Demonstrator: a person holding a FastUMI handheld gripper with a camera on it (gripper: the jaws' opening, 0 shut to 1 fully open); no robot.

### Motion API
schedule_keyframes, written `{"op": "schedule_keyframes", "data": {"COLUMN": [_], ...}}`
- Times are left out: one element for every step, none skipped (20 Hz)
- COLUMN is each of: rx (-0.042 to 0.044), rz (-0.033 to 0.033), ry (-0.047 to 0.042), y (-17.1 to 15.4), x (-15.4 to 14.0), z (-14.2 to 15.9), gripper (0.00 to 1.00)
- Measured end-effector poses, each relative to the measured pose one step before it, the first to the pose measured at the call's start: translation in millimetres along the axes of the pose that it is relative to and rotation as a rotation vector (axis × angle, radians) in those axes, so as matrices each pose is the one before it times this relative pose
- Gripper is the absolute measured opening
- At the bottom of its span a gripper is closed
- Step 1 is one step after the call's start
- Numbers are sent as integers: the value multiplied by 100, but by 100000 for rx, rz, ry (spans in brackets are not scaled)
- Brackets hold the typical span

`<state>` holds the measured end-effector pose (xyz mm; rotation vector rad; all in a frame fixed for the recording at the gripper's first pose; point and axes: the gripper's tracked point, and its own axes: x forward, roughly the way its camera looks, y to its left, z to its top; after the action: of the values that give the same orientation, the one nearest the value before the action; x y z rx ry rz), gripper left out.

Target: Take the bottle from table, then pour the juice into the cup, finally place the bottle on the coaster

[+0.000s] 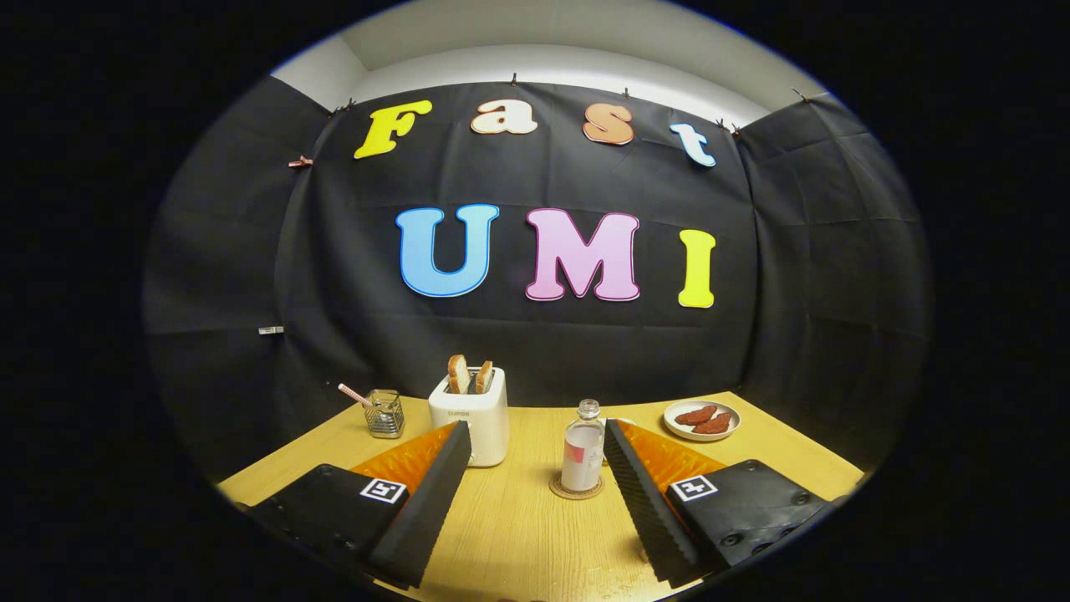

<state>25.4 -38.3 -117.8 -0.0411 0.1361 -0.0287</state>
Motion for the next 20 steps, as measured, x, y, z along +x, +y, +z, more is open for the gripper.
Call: {"op": "schedule_keyframes", "data": {"rx": [184,125,-77,-118,-176,-453,-839,-1069,-960,-209,-236,-178,-107,68,374,436,366,422,321,72], "rz": [17,-49,-33,175,438,325,511,95,210,291,329,279,-31,-448,-611,-466,-240,-363,-326,-264], "ry": [317,154,86,37,190,-124,-39,-53,-257,-312,-464,-143,-139,-339,-313,-131,-13,-74,-674,-392], "y": [-273,-180,-136,-92,-67,9,-92,-97,-156,-43,28,8,-15,-139,-210,-36,35,-42,-13,-60], "x": [-207,-127,-143,-98,-18,-36,5,24,51,123,204,119,150,83,181,194,262,215,179,190], "z": [-33,8,106,-53,-112,110,-63,-109,-52,83,160,89,78,295,259,111,103,320,149,188], "gripper": [98,98,98,98,98,98,98,98,98,98,98,98,98,98,98,98,98,98,98,98]}}
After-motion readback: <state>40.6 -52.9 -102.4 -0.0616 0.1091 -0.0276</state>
